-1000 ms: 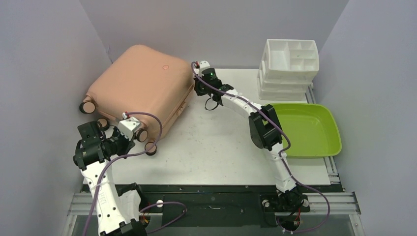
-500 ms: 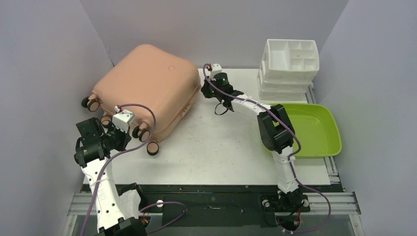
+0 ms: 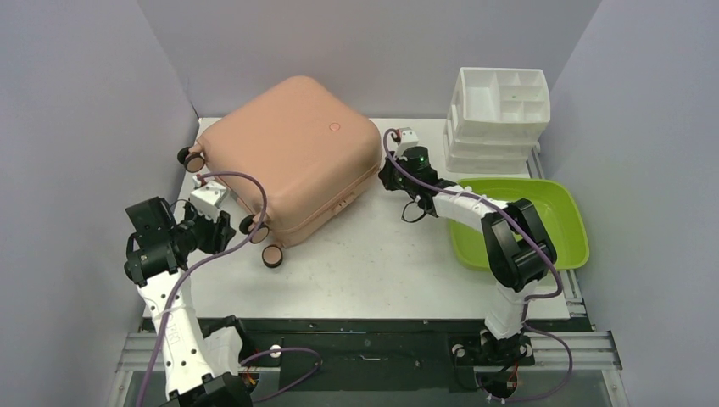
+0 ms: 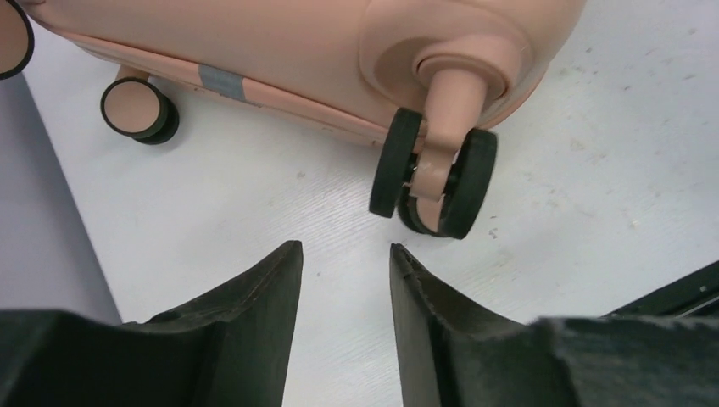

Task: Open, take out, and arrange the luggage
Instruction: Unzip the luggage at the center of the board.

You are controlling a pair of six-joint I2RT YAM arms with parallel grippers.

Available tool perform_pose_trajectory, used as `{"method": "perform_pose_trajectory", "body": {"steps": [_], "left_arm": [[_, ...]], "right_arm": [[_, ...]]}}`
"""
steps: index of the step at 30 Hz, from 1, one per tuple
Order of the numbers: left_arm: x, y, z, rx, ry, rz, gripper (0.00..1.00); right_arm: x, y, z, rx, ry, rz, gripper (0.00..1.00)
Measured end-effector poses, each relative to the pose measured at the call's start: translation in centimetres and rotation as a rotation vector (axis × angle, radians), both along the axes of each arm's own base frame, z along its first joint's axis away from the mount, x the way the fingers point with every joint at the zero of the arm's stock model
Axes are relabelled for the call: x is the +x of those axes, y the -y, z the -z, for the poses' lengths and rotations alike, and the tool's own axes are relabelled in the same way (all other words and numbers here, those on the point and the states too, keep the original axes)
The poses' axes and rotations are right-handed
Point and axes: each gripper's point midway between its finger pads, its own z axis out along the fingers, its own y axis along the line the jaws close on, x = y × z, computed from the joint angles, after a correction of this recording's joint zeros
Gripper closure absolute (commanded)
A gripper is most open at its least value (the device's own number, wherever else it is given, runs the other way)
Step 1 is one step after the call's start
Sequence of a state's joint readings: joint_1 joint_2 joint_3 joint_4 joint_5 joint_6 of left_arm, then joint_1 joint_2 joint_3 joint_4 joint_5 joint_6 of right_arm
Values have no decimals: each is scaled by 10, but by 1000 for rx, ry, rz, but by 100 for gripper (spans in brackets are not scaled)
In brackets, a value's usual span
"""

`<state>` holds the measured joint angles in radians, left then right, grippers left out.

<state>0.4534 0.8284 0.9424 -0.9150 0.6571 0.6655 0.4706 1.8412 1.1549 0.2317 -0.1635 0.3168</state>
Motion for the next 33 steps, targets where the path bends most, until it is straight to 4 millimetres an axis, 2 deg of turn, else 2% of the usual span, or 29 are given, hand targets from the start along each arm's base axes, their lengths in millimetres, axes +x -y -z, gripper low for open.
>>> {"method": "perform_pose_trajectory", "body": {"steps": [2,5,9,14,20,26,32,33], "left_arm": [[0,9,-7,-26,11,45,41],[0,23,-10,-44,12,115,33],[-1,46,-2,-51,-15,211,22],[-1,64,14,-69,-61,260,19],[19,65,24,-87,-95,253,16],[24,71,32,-107,-133,253,14],[36,51,36,-33,-132,148,3],[40,45,36,-11,-126,113,3]], "right_arm": [[-3,4,2,-12,-4,6,100],[0,5,2,-23,-8,17,100],[28,15,0,-37,-21,63,100],[57,21,-1,-37,-37,92,100],[79,24,-1,-63,-37,95,100],[101,21,-1,-74,-19,72,100],[101,21,0,-85,-1,37,100],[101,21,0,-86,6,35,91]]}}
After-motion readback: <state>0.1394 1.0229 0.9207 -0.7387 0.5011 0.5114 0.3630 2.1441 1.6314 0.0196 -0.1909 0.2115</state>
